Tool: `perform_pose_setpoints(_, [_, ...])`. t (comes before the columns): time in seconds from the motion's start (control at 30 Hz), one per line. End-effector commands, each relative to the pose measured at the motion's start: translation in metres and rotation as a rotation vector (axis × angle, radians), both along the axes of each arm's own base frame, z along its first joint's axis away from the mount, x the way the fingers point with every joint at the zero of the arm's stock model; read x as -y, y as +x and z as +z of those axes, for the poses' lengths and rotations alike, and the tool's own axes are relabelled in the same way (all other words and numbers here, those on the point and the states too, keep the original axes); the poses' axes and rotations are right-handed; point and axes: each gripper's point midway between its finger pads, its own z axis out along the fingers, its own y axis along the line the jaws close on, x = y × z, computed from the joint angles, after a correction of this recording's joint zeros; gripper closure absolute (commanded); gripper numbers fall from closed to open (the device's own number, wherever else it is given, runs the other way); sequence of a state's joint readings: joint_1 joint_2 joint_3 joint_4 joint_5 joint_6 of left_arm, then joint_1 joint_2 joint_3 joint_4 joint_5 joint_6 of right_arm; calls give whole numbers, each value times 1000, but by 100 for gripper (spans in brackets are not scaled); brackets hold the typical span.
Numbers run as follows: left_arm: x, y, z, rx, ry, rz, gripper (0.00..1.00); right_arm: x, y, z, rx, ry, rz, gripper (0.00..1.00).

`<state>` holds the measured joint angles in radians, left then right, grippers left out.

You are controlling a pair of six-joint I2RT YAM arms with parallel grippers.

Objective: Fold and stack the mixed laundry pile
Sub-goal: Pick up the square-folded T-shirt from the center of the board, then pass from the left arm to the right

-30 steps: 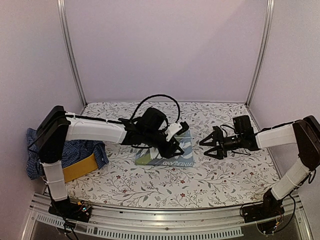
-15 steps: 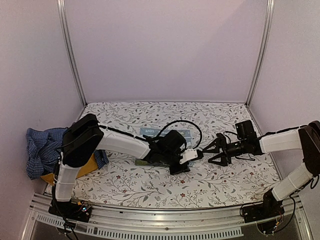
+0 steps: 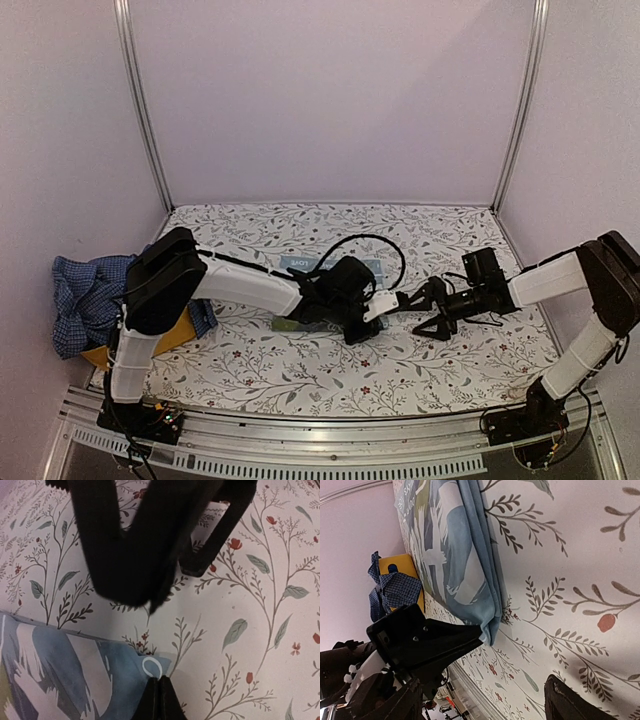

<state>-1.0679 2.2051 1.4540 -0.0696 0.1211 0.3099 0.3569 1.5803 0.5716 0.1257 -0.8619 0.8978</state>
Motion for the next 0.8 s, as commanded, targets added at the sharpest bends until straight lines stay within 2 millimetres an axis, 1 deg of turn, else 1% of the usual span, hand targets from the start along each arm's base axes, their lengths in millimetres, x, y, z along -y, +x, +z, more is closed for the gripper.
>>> perform_pose_setpoints(0.0, [24,-6,69,11,-174,-30,100,-23,15,1,15,34,6,17])
perform_pose_setpoints(0.13, [25,-9,77,4,-192,-34,100,-43,22,-1,-2,57,5,17])
perform_pose_setpoints(0.27, [27,-17,83,-13,-208,-55,100,-56,37,-2,-26,95,-28,21])
perform_pose_setpoints(0.43, [27,-30,89,-16,-213,-78,100,-68,57,-11,-66,118,-45,26])
perform_pose_setpoints(0.5, [28,-30,98,-1,-247,-75,100,-73,61,-20,-98,119,-38,30])
perform_pose_setpoints(0.53, [27,-31,98,-4,-250,-74,100,-76,62,-21,-104,126,-31,31])
perform_pose_setpoints(0.67, [25,-37,104,-11,-265,-89,100,-85,57,-30,-160,139,-23,42])
perform_pose_setpoints(0.7, [23,-39,103,-12,-265,-93,100,-85,55,-33,-170,139,-21,45])
perform_pose_setpoints(0.77, [20,-40,102,-13,-263,-94,100,-85,54,-37,-186,136,-20,56])
